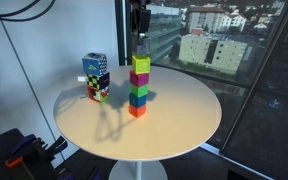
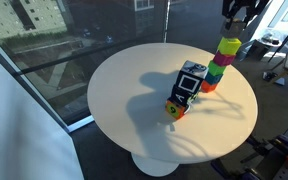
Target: Put the grey block on top of the yellow block
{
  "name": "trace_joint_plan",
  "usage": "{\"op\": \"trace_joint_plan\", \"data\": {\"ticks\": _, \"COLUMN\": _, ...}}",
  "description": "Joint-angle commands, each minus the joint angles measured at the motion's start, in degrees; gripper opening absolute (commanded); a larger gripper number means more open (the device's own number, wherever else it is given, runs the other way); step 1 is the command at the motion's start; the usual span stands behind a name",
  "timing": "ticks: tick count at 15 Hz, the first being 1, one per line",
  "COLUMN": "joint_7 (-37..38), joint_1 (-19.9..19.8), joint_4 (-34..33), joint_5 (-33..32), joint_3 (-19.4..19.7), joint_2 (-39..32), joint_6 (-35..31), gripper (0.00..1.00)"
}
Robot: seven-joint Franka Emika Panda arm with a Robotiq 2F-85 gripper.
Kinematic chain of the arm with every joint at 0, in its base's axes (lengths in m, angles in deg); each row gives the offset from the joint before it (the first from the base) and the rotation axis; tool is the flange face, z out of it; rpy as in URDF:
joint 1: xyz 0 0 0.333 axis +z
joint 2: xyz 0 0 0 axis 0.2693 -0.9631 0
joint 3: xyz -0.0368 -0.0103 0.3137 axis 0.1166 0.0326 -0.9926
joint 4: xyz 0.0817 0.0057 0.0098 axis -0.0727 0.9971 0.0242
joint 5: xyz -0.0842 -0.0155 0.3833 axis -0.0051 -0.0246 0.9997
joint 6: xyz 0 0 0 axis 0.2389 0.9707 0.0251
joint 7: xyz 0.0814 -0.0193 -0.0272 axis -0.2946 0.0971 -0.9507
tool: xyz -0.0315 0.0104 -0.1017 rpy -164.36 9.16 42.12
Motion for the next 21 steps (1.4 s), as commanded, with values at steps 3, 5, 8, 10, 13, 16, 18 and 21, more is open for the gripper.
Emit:
{"op": "trace_joint_plan", "data": {"ticks": 3, "joint_7": -0.25, "joint_1": -0.53, "joint_4": -0.94, "joint_5": 0.52, "joint_3": 0.02, "joint_2": -0.50, "joint_6": 0.09, "gripper": 0.32}}
{"op": "trace_joint_plan", "data": {"ticks": 5, "joint_7": -0.19, "joint_1": -0.50, "joint_4": -0.69, "joint_5": 0.46, "joint_3": 0.00, "joint_2": -0.53, "joint_6": -0.24, "gripper": 0.32}}
{"op": "trace_joint_plan", "data": {"ticks": 8, "joint_7": -0.07, "joint_1": -0.44, "joint_4": -0.33, "joint_5": 0.34, "joint_3": -0.02, "joint_2": -0.56, "joint_6": -0.64, "gripper": 0.32}}
{"op": "trace_joint_plan", "data": {"ticks": 10, "joint_7": -0.02, "joint_1": -0.40, "joint_4": -0.15, "joint_5": 0.24, "joint_3": -0.03, "joint_2": -0.58, "joint_6": -0.82, "gripper": 0.32}}
{"op": "trace_joint_plan", "data": {"ticks": 13, "joint_7": 0.07, "joint_1": -0.38, "joint_4": -0.07, "joint_5": 0.15, "joint_3": -0.02, "joint_2": -0.70, "joint_6": -0.95, "gripper": 0.32}}
{"op": "trace_joint_plan", "data": {"ticks": 16, "joint_7": 0.24, "joint_1": -0.35, "joint_4": 0.09, "joint_5": 0.08, "joint_3": -0.01, "joint_2": -0.75, "joint_6": -0.89, "gripper": 0.39}}
{"op": "trace_joint_plan", "data": {"ticks": 18, "joint_7": 0.28, "joint_1": -0.35, "joint_4": 0.12, "joint_5": 0.08, "joint_3": 0.00, "joint_2": -0.80, "joint_6": -0.87, "gripper": 0.69}}
{"op": "trace_joint_plan", "data": {"ticks": 21, "joint_7": 0.24, "joint_1": -0.38, "joint_4": 0.07, "joint_5": 0.13, "joint_3": 0.02, "joint_2": -0.86, "joint_6": -0.73, "gripper": 0.89}}
